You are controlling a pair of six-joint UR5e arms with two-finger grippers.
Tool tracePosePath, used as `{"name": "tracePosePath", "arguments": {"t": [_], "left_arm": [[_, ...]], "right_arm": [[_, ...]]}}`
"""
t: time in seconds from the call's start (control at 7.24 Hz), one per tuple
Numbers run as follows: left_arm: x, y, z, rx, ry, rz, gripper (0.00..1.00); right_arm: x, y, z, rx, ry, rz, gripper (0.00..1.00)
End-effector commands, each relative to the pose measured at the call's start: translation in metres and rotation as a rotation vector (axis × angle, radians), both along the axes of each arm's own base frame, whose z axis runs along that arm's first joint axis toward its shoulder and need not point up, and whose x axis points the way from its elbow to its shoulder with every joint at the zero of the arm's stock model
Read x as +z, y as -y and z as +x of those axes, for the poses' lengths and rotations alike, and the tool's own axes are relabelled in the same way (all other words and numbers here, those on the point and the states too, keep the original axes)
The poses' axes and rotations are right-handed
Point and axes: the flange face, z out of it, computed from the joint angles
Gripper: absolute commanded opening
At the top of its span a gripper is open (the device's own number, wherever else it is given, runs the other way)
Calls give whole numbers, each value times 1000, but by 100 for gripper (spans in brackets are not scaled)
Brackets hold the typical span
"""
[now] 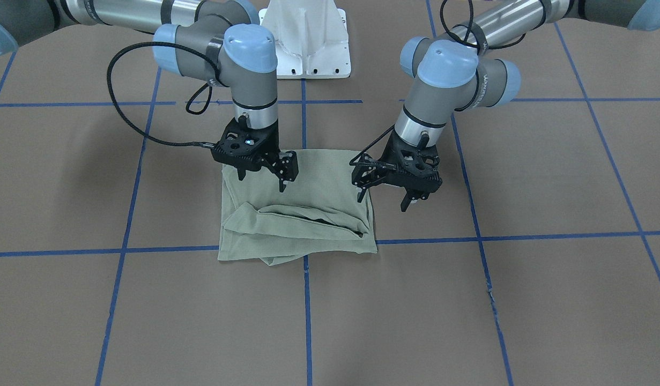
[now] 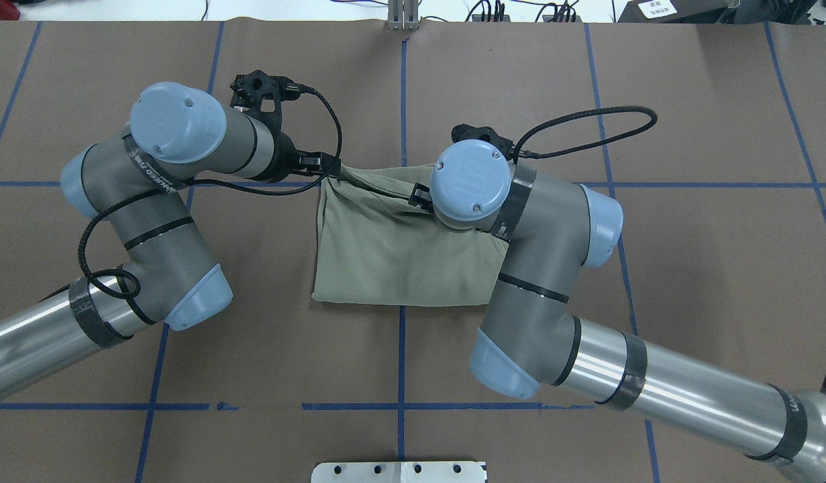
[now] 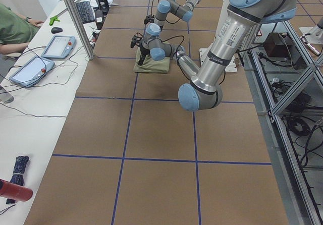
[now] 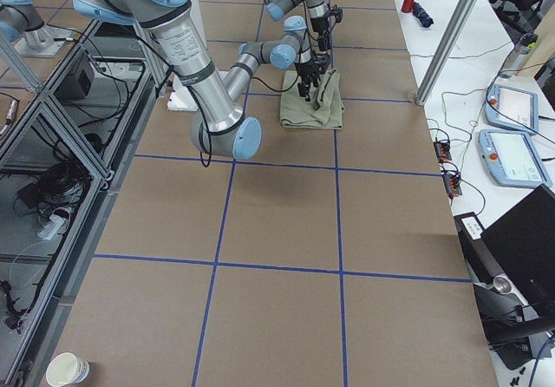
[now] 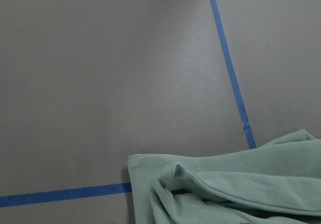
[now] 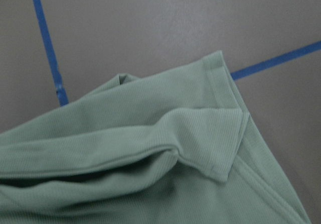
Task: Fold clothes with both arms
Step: 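Lay the folded edge down and release it with both grippers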
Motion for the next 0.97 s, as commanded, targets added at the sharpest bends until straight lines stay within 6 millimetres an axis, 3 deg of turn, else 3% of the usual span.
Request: {"name": "tracePosePath", "arguments": {"t": [0.0, 0.14, 0.55, 0.83], "left_arm": [[1, 1, -4, 5, 1, 4, 100], [1, 0, -4, 5, 0, 4, 100], [1, 0, -4, 5, -1, 1, 100], [-4, -3, -7, 3, -14, 2, 100]], "right_arm": [[21, -34, -36, -22, -83, 48, 100], [37, -24, -45, 1, -140, 70, 100], [70, 30, -40, 35, -240, 66, 100], [81, 93, -31, 79, -317, 44, 100]]}}
